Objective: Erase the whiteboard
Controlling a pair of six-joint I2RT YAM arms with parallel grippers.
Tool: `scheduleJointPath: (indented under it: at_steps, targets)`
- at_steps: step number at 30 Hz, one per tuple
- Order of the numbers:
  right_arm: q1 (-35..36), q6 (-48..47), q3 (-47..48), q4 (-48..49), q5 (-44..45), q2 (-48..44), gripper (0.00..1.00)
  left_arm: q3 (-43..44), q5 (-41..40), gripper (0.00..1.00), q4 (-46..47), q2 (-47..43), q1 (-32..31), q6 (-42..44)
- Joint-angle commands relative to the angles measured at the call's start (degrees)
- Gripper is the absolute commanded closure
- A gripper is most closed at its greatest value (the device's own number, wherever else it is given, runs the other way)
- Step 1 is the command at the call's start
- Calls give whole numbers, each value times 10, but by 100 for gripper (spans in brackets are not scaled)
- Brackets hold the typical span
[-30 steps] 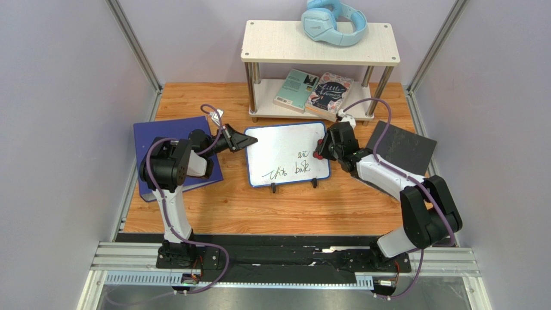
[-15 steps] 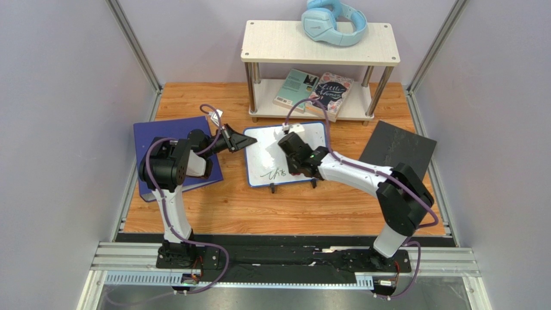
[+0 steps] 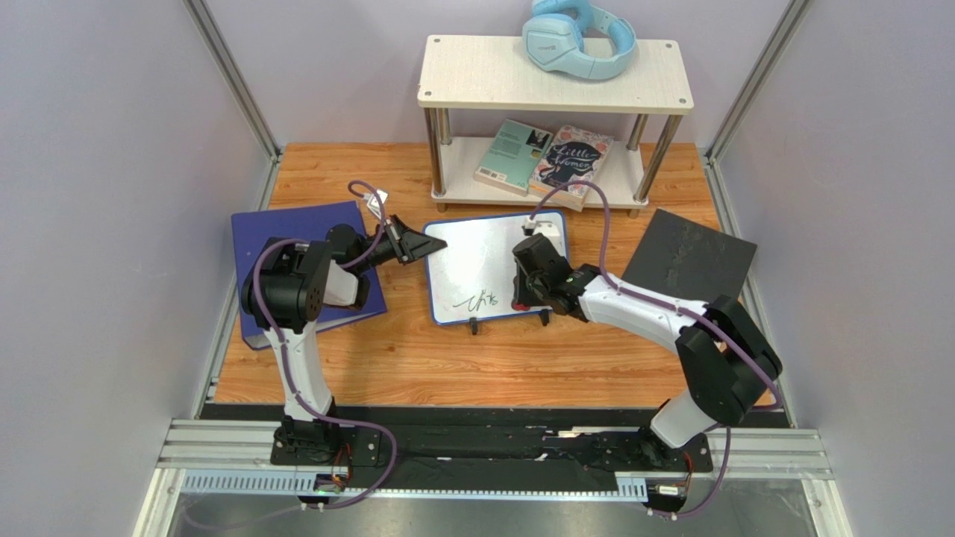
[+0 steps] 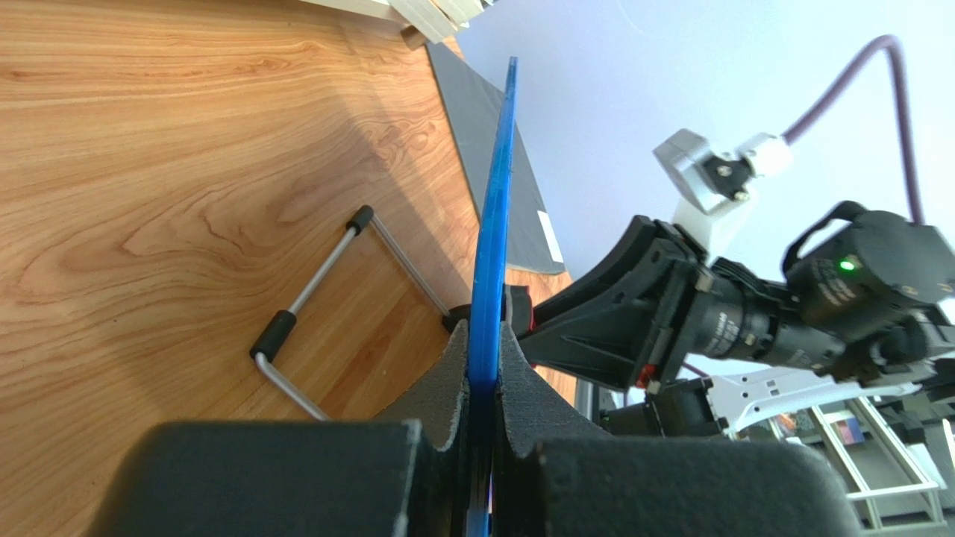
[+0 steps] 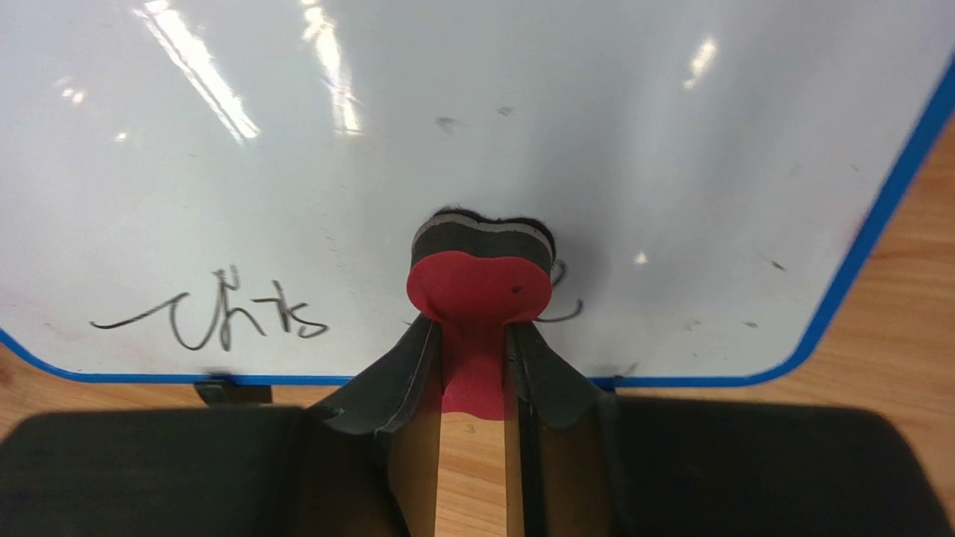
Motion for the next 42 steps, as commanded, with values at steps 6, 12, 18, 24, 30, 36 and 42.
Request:
scheduleJointPath:
  at_steps: [6, 12, 18, 24, 30, 36, 42]
  targets:
    - [-56, 71, -97, -111, 121, 8, 100, -6, 6, 100, 84, 2, -4, 24]
    - [-54, 57, -91, -71, 103, 18, 100, -6, 6, 100, 84, 3, -4, 24]
    - [-56, 78, -68, -81, 107, 52, 100, -8, 6, 100, 84, 2, -4, 25]
    - [-77, 123, -94, -81, 110, 30, 100, -8, 7, 100, 84, 2, -4, 25]
    - [-78, 160, -103, -86, 130, -29, 100, -8, 7, 100, 84, 2, -4, 26]
    - [-69, 117, -82, -72, 106, -9, 100, -8, 5, 100, 84, 2, -4, 26]
    - [15, 43, -18, -55, 114, 68, 100, -6, 6, 100, 84, 3, -4, 25]
